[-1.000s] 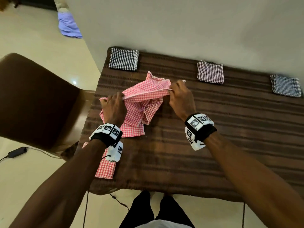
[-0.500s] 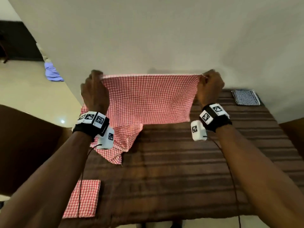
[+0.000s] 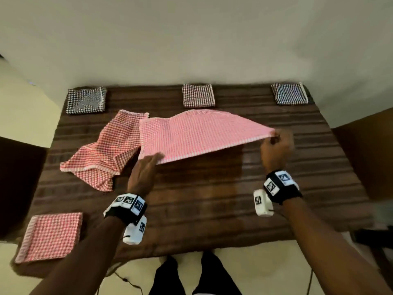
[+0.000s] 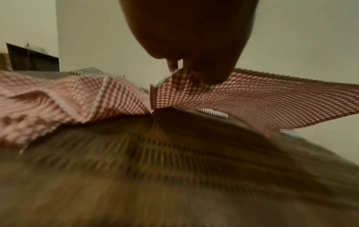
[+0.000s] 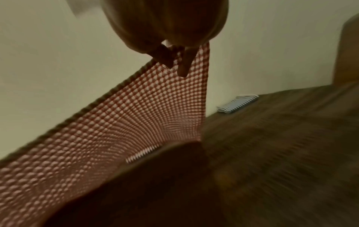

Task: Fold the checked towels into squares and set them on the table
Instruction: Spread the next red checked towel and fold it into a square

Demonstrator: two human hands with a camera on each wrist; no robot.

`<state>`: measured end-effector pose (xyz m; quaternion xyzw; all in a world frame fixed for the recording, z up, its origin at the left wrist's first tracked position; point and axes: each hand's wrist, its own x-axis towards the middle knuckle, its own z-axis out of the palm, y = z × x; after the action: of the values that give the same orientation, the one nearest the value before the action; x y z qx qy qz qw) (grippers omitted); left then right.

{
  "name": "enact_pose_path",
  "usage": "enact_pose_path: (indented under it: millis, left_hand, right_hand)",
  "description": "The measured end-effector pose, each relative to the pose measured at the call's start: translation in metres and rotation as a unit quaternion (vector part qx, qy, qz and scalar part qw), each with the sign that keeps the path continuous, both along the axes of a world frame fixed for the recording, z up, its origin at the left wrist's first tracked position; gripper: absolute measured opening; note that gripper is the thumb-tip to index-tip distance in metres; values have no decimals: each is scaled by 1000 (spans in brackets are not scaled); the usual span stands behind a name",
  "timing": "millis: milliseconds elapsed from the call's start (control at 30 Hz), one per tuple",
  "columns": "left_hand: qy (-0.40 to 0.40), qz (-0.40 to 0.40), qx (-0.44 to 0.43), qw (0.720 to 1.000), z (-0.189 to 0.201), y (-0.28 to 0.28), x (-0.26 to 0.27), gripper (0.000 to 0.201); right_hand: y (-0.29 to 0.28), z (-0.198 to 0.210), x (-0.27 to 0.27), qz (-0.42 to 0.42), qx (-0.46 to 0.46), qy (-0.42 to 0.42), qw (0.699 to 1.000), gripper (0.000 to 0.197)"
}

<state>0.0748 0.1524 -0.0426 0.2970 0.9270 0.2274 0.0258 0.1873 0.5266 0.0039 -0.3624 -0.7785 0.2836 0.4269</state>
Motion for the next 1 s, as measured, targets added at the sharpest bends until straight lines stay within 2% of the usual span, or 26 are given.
enact_pose_path:
  millis: [67,200,333,400,500,633,733,767,833,933,1000]
  left_hand:
    - [-77,-14,-38,996,-26,-1,23,64]
    - [-122,-32,-60,990,-45,0,54,54]
    - [-77,-44,-80,993,-45,-6,63,44]
    - [-47,-48,-92,993,-35,-8,61,40]
    - [-24,-14,-106,994,-22,0,45,40]
    - [0,32,-72,997,-25,47,13,44]
    - [-8,30,-60,998,-36,97,-6,37]
    - [-22,39,-63,997,-40,112,-11,36]
    - [-48,43,-62,996,-60,134,-20,39]
    - [-58,17,-52,997,-91,146,-34,47]
    - [-57,36,-53,996,-105,142,-47,52]
  right_hand:
    - [10,-43,38,36,-9,-98,994,17]
    - [19,-98,100,75,-49,-223,971,12]
    - [21,-112,136,120,-78,-354,924,17]
    - [21,-109,136,93,-69,-420,900,28]
    - [7,-96,111,39,-6,-484,874,39]
    - [-43,-82,43,76,55,-532,841,46]
    - [-90,-74,-12,94,35,-498,862,39]
    - [-103,-74,-28,115,36,-477,871,38]
    - [-124,-81,-59,209,27,-440,873,41]
    - [-130,-106,-103,342,32,-420,840,51]
    - [-119,-130,-122,373,40,-446,813,56]
